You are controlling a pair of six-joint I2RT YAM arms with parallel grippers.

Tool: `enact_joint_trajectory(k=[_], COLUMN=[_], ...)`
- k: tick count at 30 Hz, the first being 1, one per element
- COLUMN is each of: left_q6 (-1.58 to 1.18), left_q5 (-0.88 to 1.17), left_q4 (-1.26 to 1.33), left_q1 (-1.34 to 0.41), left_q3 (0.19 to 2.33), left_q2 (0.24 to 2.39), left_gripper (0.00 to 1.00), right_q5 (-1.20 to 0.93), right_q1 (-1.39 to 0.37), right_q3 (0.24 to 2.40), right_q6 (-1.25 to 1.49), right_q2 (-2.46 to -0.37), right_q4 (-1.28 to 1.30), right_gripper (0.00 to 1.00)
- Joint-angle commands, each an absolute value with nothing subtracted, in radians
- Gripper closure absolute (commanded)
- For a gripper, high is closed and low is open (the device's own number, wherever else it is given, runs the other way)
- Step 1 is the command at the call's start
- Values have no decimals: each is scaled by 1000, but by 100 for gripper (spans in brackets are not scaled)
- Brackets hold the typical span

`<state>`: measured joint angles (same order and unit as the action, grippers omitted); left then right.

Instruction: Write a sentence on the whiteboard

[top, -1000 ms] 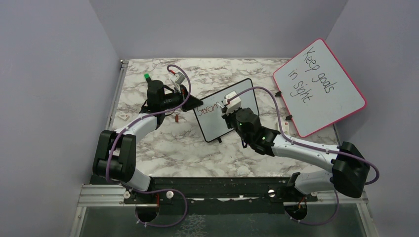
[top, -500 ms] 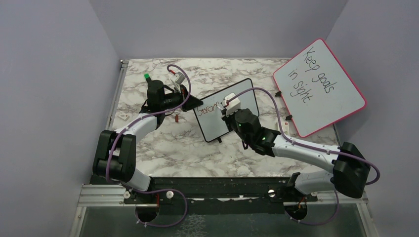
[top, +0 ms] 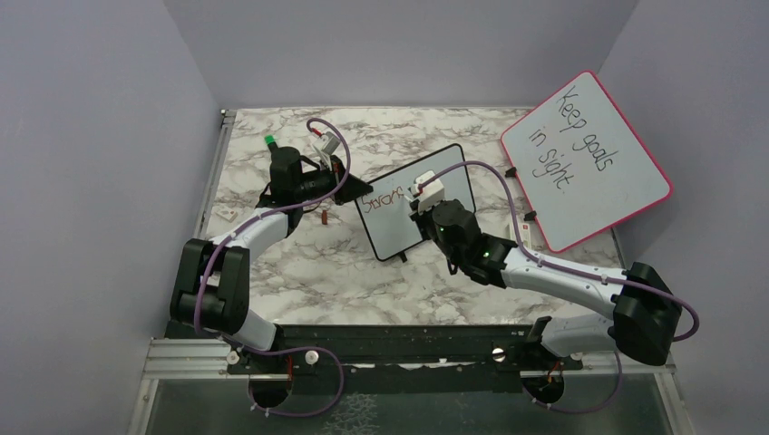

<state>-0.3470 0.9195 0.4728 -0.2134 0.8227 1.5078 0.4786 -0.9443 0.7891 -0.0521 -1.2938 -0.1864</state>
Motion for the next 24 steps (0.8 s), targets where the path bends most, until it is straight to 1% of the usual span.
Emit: enact_joint_trajectory(k=[1, 11, 24], left_q6=[-301, -299, -300], left_q5=[859, 861, 864], left_q4=[376, 376, 376], left_q1=[-221, -221, -221], left_q3=[808, 809, 810], left_q2=[1541, 1543, 1545], left_gripper=[100, 100, 100], right_q5=[506, 487, 457], right_q1=[-933, -928, -928], right_q3=[777, 803, 811], right_q6=[-49, -70, -66], right_q2=[-1282, -1301, -1302], right_q4=[-211, -263, -258], right_gripper=[99, 99, 99])
